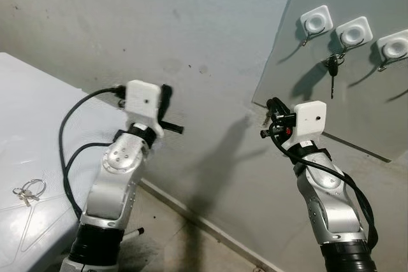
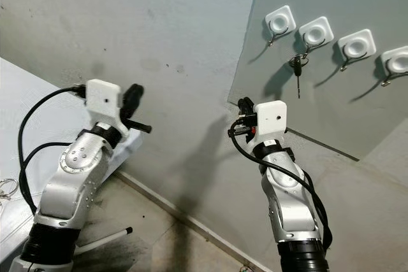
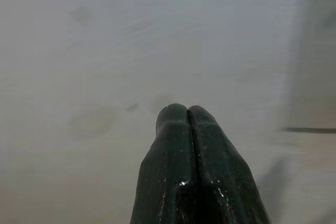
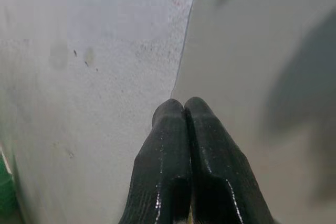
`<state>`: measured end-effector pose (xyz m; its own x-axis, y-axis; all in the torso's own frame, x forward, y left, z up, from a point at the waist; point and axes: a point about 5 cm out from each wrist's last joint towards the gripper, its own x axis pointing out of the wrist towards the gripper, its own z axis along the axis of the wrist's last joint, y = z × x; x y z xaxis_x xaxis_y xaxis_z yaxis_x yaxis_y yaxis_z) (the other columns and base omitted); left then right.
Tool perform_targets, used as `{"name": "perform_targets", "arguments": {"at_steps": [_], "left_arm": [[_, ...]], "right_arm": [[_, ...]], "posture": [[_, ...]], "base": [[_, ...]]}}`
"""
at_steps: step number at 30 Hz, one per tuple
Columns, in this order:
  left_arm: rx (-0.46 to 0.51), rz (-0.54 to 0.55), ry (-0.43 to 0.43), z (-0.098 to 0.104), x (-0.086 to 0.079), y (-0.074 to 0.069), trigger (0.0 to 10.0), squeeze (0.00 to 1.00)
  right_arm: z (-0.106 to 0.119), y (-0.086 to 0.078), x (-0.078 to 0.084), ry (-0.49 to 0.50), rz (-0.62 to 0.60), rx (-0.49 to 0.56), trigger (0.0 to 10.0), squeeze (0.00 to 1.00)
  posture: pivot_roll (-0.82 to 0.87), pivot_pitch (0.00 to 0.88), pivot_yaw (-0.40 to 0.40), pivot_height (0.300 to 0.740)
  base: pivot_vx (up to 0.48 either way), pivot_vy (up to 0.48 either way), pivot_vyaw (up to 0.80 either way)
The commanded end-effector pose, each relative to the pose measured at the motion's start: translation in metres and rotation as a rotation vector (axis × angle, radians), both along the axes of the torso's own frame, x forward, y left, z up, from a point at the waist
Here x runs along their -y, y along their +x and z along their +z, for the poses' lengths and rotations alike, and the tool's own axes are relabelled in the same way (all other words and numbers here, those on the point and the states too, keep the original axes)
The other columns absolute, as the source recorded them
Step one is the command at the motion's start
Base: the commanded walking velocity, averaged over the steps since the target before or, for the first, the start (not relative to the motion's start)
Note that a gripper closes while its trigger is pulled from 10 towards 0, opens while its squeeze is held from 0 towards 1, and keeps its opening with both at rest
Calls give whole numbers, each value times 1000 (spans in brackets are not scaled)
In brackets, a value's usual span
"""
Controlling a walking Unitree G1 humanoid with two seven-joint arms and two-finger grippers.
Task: Hang keys on a hook
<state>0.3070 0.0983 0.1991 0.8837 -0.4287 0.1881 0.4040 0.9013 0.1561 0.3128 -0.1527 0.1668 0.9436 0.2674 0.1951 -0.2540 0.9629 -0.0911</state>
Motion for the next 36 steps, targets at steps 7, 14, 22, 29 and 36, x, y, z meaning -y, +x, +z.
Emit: {"name": "perform_targets", "arguments": {"at_steps": [7, 14, 22, 29, 36], "left_arm": [[32, -88, 1, 11, 14, -8, 10000, 0], [51, -101, -28, 23, 14, -9, 10000, 0], [66, -93, -55, 35, 14, -5, 10000, 0], [77, -114, -70, 42, 20, -8, 10000, 0], [74, -127, -92, 46, 25, -9, 10000, 0]], "right_arm": [[40, -4, -9, 99, 101, 161, 10000, 0], [59, -8, -9, 234, 140, 215, 10000, 0], [82, -6, -4, 474, 169, 236, 10000, 0], [90, -3, -4, 578, 184, 239, 10000, 0], [94, 1, -6, 600, 195, 238, 10000, 0]], "posture": [[15, 46, -72, 740], [10, 49, -67, 740], [7, 56, -64, 740], [10, 56, -65, 740], [13, 55, -66, 740]], "base": [[0, 0, 0], [0, 0, 0], [0, 0, 0], [0, 0, 0], [0, 0, 0]]}}
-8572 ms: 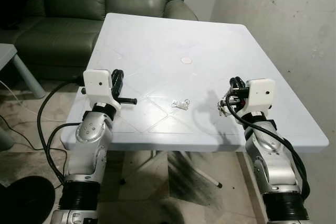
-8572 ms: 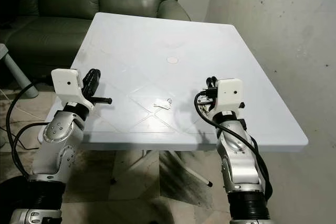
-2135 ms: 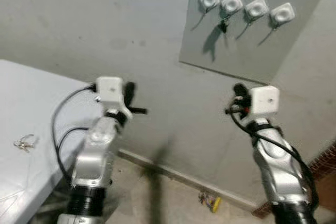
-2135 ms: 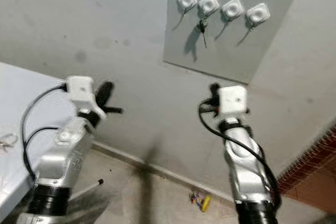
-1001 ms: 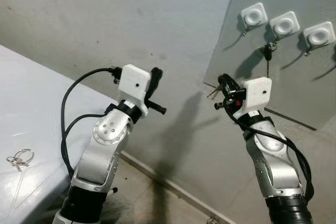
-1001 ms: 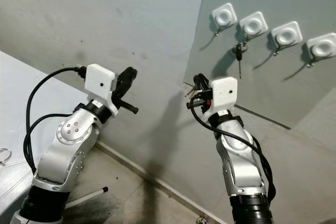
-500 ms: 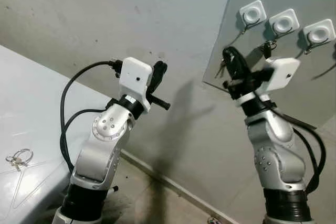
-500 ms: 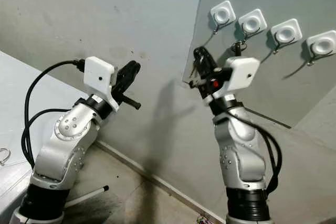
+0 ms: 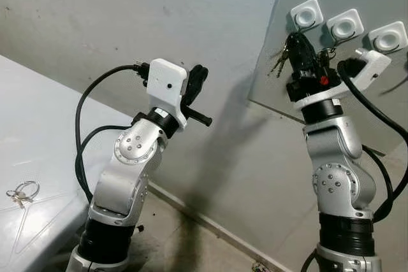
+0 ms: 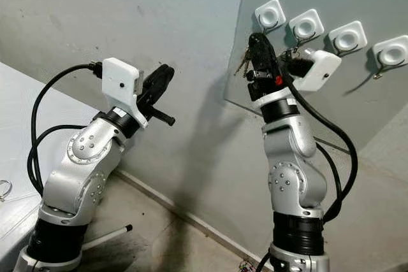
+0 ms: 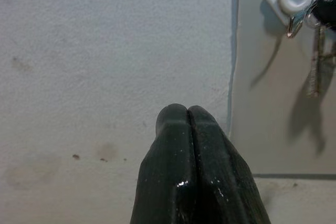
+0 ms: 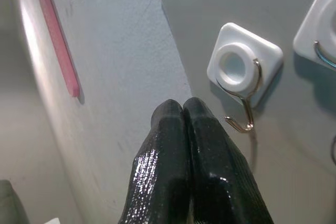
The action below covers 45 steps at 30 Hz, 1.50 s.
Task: Hang keys on a hook
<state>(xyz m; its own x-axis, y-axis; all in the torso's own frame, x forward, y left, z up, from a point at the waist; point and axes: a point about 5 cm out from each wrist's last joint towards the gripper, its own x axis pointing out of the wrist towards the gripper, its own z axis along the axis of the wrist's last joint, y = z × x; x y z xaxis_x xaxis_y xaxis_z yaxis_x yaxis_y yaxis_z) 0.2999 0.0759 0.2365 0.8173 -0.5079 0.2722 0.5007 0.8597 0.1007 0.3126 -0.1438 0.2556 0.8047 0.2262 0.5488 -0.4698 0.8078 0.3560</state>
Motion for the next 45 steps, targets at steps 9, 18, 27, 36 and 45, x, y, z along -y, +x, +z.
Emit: {"name": "perform_targets", "arguments": {"at_steps": [9, 18, 27, 36, 45], "left_arm": [[23, -17, -7, 9, 5, -2, 10000, 0], [20, -7, -26, 12, 2, -2, 10000, 0], [21, -2, -31, 13, 0, -2, 10000, 0], [20, 9, -36, 14, -3, -2, 10000, 0], [18, 13, -36, 14, -4, -2, 10000, 0]], "right_arm": [[12, 8, 2, 54, -3, 21, 10000, 0], [12, 14, 4, 91, -40, -13, 10000, 0], [2, 21, 5, 128, -83, -108, 10000, 0], [-9, 24, 9, 215, -120, -202, 10000, 0], [-20, 21, 4, 370, -71, -284, 10000, 0]], "posture": [[15, 54, -64, 740], [21, 50, -66, 740], [25, 43, -66, 740], [30, 36, -68, 740], [30, 32, -66, 740]], "base": [[0, 0, 0], [0, 0, 0], [0, 0, 0], [0, 0, 0], [0, 0, 0]]}}
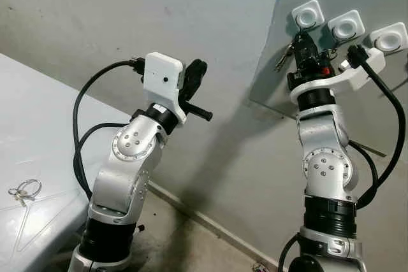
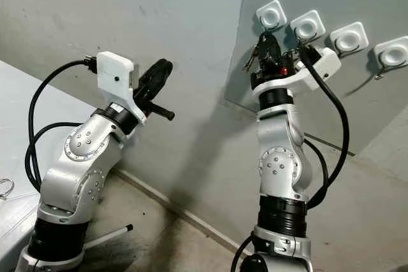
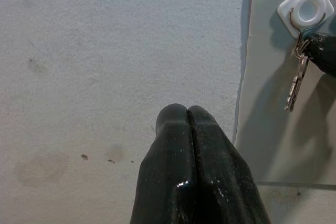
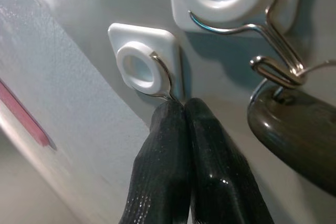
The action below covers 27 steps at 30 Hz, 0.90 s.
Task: Hang keys on a hook
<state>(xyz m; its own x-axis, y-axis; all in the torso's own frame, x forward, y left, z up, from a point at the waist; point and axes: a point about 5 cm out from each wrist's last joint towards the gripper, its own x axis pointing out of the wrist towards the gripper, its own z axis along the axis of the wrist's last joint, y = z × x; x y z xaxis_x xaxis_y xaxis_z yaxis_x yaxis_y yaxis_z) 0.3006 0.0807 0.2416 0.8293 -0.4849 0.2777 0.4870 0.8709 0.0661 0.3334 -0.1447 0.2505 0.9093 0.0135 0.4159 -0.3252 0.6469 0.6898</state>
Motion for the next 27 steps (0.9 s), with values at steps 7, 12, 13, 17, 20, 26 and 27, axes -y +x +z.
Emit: {"name": "perform_targets", "arguments": {"at_steps": [7, 12, 13, 17, 20, 26, 27], "left_arm": [[31, 2, -2, 9, 0, -3, 10000, 0], [29, 9, -4, 8, -1, -3, 10000, 0], [29, 10, -4, 8, -1, -3, 10000, 0], [27, 12, -4, 8, -1, -4, 10000, 0], [25, 14, -9, 8, -1, -5, 10000, 0], [22, 18, -12, 8, -1, -5, 10000, 0], [22, 19, -15, 8, -2, -5, 10000, 0]], "right_arm": [[-22, 1, -1, 175, 34, -150, 10000, 0], [-22, 0, 0, 201, 39, -147, 10000, 0], [-22, 0, 0, 208, 41, -151, 10000, 0], [-22, 0, -1, 233, 51, -154, 10000, 0], [-22, 0, -1, 269, 63, -149, 10000, 0], [-19, -1, -2, 269, 78, -114, 10000, 1000], [-18, -2, -1, 267, 81, -102, 10000, 1000]], "posture": [[33, 27, -67, 740], [34, 28, -66, 740], [34, 28, -66, 740], [37, 28, -69, 740], [38, 26, -71, 740], [37, 28, -72, 740], [36, 30, -71, 740]], "base": [[0, 0, 0], [0, 0, 0], [0, 0, 0], [0, 0, 0], [0, 0, 0], [0, 0, 0], [0, 0, 0]]}}
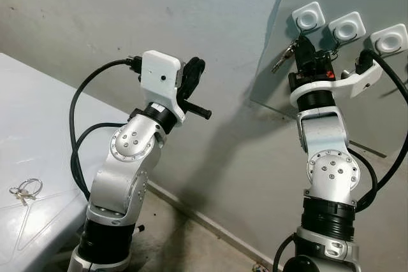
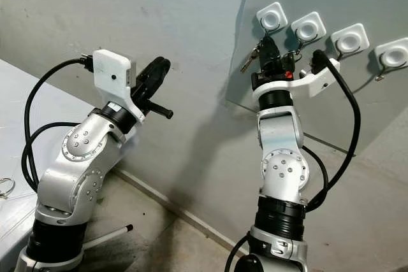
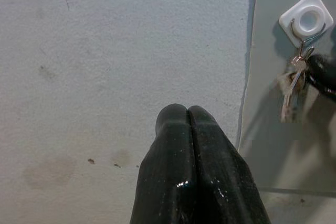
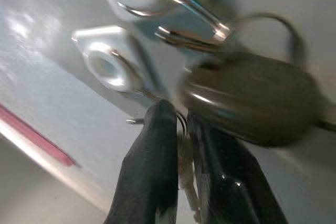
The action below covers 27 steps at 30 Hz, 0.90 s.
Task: Hang keys on a hook
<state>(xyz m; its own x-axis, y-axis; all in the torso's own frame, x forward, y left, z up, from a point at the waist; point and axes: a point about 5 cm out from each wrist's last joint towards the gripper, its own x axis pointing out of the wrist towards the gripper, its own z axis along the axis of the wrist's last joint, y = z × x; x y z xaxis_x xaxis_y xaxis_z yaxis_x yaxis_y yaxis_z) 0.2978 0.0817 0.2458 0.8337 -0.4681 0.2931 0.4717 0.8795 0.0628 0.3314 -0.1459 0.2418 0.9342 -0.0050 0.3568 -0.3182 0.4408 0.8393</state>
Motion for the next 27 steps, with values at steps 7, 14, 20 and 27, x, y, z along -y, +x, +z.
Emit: {"name": "perform_targets", "arguments": {"at_steps": [7, 14, 20, 27], "left_arm": [[5, 7, -22, 4, -1, -2, 10000, 0], [-20, 51, -6, -4, -4, 0, 10000, 0], [-92, 88, -12, -24, -9, 3, 10000, 0], [-202, 190, -19, -65, -21, 9, 10000, 0]], "right_arm": [[-8, -2, -1, 46, 10, -17, 10000, 1000], [-14, -6, -3, -52, 12, -15, 10000, 1000], [-33, -12, 4, -192, -13, -49, 10000, 1000], [-69, -21, 11, -481, -63, -131, 10000, 1000]], "posture": [[36, 32, -72, 740], [34, 42, -73, 740], [33, 45, -72, 740], [18, 51, -70, 740]], "base": [[0, 0, 0], [0, 0, 0], [0, 0, 0], [0, 0, 0]]}}
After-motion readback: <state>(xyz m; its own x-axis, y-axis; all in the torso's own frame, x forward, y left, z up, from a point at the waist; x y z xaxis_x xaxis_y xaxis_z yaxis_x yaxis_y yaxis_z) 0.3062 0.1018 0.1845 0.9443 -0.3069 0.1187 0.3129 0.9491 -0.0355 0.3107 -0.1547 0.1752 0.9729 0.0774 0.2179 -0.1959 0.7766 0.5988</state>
